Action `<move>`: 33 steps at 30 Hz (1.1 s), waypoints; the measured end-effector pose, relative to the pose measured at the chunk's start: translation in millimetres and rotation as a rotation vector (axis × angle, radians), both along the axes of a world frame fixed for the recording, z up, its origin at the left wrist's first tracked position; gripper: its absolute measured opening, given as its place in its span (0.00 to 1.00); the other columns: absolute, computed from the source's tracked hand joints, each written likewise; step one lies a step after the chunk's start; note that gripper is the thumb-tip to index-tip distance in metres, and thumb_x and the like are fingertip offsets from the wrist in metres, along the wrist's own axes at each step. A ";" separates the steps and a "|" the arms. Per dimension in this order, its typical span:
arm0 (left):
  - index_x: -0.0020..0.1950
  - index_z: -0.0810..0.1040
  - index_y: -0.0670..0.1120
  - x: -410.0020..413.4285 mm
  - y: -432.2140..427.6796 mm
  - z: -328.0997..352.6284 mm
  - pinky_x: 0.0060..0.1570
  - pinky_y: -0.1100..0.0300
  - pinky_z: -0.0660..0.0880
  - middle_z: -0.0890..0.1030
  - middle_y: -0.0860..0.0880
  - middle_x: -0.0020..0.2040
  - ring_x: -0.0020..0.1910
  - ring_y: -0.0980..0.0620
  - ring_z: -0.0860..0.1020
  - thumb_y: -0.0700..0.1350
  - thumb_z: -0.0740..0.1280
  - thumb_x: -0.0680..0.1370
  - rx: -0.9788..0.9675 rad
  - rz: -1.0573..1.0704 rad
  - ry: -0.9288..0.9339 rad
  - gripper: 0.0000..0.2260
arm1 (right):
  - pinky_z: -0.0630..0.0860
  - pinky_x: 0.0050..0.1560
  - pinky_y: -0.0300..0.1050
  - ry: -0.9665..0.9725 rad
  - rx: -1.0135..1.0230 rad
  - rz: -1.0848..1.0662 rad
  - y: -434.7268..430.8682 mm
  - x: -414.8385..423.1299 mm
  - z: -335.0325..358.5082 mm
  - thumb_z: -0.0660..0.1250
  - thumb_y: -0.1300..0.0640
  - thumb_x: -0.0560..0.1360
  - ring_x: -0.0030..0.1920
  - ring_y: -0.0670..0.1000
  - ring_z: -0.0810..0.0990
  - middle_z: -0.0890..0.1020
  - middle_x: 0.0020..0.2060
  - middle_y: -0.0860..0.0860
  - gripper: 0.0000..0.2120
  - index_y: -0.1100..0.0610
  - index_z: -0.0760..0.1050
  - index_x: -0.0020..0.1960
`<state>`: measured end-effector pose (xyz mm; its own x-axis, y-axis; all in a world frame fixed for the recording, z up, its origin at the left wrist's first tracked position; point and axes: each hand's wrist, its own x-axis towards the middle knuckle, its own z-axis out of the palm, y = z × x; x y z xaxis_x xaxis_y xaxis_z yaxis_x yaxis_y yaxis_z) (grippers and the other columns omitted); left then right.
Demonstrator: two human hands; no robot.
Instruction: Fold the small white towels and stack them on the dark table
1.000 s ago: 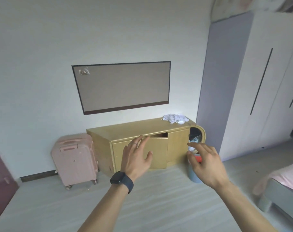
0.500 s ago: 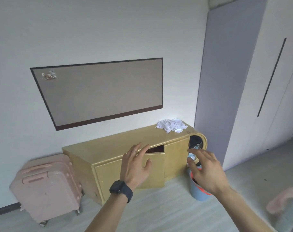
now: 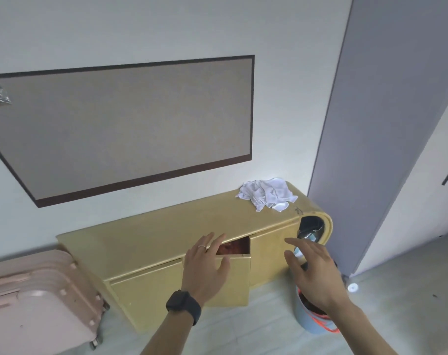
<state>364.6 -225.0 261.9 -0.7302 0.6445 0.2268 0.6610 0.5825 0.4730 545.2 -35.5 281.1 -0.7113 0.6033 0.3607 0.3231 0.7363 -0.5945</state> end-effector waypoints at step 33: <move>0.78 0.56 0.59 -360.0 359.2 -242.7 0.74 0.47 0.55 0.59 0.51 0.79 0.77 0.46 0.57 0.53 0.58 0.79 -0.569 0.107 -0.470 0.27 | 0.73 0.49 0.46 -0.544 -0.470 -0.170 392.4 -421.9 -235.1 0.65 0.44 0.77 0.50 0.51 0.80 0.79 0.55 0.47 0.17 0.51 0.72 0.62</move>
<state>4.6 134.2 19.2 -0.7332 0.4889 -0.4725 0.3891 0.8716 0.2980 123.3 356.9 46.0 -0.5988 0.7249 -0.3405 0.7492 0.3567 -0.5581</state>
